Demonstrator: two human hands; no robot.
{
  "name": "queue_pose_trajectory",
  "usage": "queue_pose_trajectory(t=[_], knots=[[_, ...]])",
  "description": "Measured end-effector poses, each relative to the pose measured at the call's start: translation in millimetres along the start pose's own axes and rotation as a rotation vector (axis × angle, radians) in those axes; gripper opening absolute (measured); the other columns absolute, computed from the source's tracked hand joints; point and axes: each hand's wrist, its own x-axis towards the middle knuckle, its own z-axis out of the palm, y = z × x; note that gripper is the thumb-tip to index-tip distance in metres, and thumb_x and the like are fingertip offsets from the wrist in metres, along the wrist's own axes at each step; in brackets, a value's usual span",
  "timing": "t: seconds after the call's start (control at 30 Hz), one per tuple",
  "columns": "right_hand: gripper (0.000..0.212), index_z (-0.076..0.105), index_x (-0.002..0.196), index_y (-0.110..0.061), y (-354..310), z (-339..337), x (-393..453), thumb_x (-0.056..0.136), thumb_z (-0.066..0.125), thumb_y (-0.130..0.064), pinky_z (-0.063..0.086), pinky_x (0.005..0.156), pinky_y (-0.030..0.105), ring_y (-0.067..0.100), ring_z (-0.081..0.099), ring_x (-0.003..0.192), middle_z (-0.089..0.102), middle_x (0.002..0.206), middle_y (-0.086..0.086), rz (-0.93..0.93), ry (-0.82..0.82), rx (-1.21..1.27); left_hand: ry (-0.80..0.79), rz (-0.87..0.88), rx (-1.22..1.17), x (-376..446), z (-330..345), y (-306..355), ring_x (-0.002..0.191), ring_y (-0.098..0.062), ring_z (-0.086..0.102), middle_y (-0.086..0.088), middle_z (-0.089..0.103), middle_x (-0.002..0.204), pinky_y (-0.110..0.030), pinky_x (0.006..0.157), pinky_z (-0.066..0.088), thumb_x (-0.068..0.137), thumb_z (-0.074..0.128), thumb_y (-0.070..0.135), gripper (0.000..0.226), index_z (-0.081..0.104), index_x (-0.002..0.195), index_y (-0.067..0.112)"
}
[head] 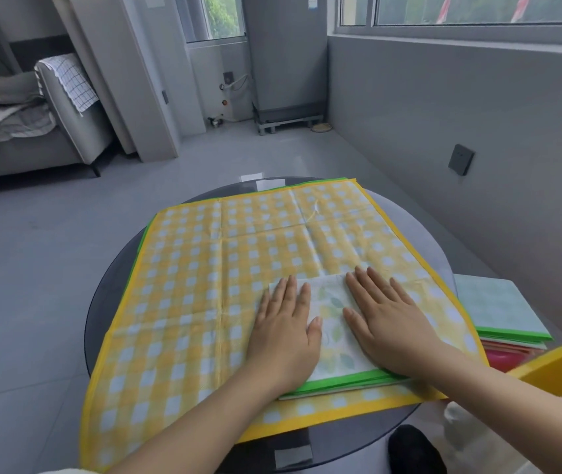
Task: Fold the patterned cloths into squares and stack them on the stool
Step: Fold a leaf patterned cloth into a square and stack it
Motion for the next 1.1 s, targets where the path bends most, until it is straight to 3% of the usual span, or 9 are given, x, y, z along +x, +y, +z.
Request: queue_pose_trajectory(t=[0.13, 0.27, 0.4, 0.6, 0.7, 0.8, 0.9, 1.0, 1.1], knots=[[0.069, -0.012, 0.149, -0.017, 1, -1, -2, 0.093, 0.004, -0.055, -0.011, 0.118, 0.036, 0.013, -0.016, 0.144, -0.017, 0.156, 0.001, 0.144, -0.014, -0.008, -0.006, -0.115, -0.035, -4, -1, -5, 0.141, -0.016, -0.028, -0.004, -0.028, 0.154, -0.037, 0.116, -0.017, 0.100, 0.010, 0.044, 0.061, -0.015, 0.150, 0.020], [0.071, -0.001, 0.149, -0.007, -1, -1, -4, 0.096, 0.012, -0.052, -0.006, 0.118, 0.040, 0.025, -0.007, 0.146, -0.005, 0.158, 0.012, 0.303, 0.037, -0.020, -0.003, -0.285, -0.063, -8, 0, -3, 0.142, -0.025, -0.028, -0.013, -0.026, 0.154, -0.039, 0.116, -0.018, 0.098, 0.010, 0.050, 0.070, -0.019, 0.148, 0.010], [0.062, 0.020, 0.145, -0.008, -2, -3, -7, 0.098, 0.022, -0.047, -0.002, 0.117, 0.041, 0.026, 0.006, 0.144, 0.012, 0.156, 0.012, 0.313, 0.130, 0.067, 0.023, -0.368, -0.103, -10, -2, 1, 0.143, -0.027, -0.024, -0.016, -0.021, 0.155, -0.040, 0.116, -0.016, 0.098, 0.013, 0.053, 0.077, -0.014, 0.148, 0.002], [0.051, 0.038, 0.137, -0.016, 1, -12, -8, 0.094, 0.044, -0.043, 0.016, 0.111, 0.037, 0.025, 0.025, 0.135, 0.036, 0.145, 0.003, 0.347, 0.202, 0.240, 0.101, -0.343, -0.258, -12, -5, 0, 0.146, -0.020, -0.013, -0.005, -0.007, 0.160, -0.038, 0.119, -0.010, 0.097, 0.028, 0.054, 0.075, 0.001, 0.151, 0.009], [0.047, 0.041, 0.135, -0.018, 1, -20, -9, 0.092, 0.050, -0.035, 0.024, 0.105, 0.038, 0.026, 0.034, 0.130, 0.048, 0.136, 0.002, 0.381, 0.221, 0.403, 0.167, -0.339, -0.330, -11, -7, -2, 0.146, -0.018, 0.004, -0.002, 0.011, 0.159, -0.036, 0.120, 0.001, 0.095, 0.038, 0.052, 0.073, 0.013, 0.151, 0.013], [0.042, 0.040, 0.133, -0.020, 3, -25, -17, 0.093, 0.049, -0.026, 0.041, 0.094, 0.041, 0.026, 0.051, 0.111, 0.058, 0.121, 0.003, 0.348, 0.261, 0.667, 0.248, -0.297, -0.670, -14, -15, 0, 0.140, -0.019, 0.027, 0.005, 0.031, 0.152, -0.030, 0.111, 0.026, 0.094, 0.052, 0.038, 0.063, 0.023, 0.148, 0.023], [0.040, 0.038, 0.134, -0.022, 5, -35, -26, 0.095, 0.047, -0.020, 0.045, 0.066, 0.031, 0.018, 0.057, 0.087, 0.057, 0.106, -0.003, 0.295, 0.353, 0.864, 0.251, -0.201, -1.049, -14, -26, 11, 0.136, -0.010, 0.033, 0.009, 0.032, 0.150, -0.027, 0.106, 0.035, 0.096, 0.054, 0.022, 0.063, 0.021, 0.148, 0.030], [0.045, 0.035, 0.138, -0.025, 18, -50, -26, 0.095, 0.046, -0.018, 0.042, 0.074, 0.031, 0.019, 0.056, 0.098, 0.056, 0.121, 0.000, 0.288, 0.420, 0.892, 0.307, -0.138, -1.151, -2, -38, 29, 0.126, 0.000, 0.036, 0.014, 0.036, 0.144, -0.022, 0.099, 0.037, 0.096, 0.052, 0.014, 0.062, 0.023, 0.147, 0.033], [0.050, 0.028, 0.143, -0.033, 42, -68, -25, 0.097, 0.043, -0.020, 0.040, 0.084, 0.032, 0.022, 0.053, 0.115, 0.051, 0.133, -0.001, 0.289, 0.451, 0.856, 0.325, -0.096, -1.217, 18, -53, 54, 0.121, -0.003, 0.046, 0.014, 0.043, 0.141, -0.024, 0.097, 0.042, 0.096, 0.050, 0.010, 0.059, 0.028, 0.145, 0.035]])
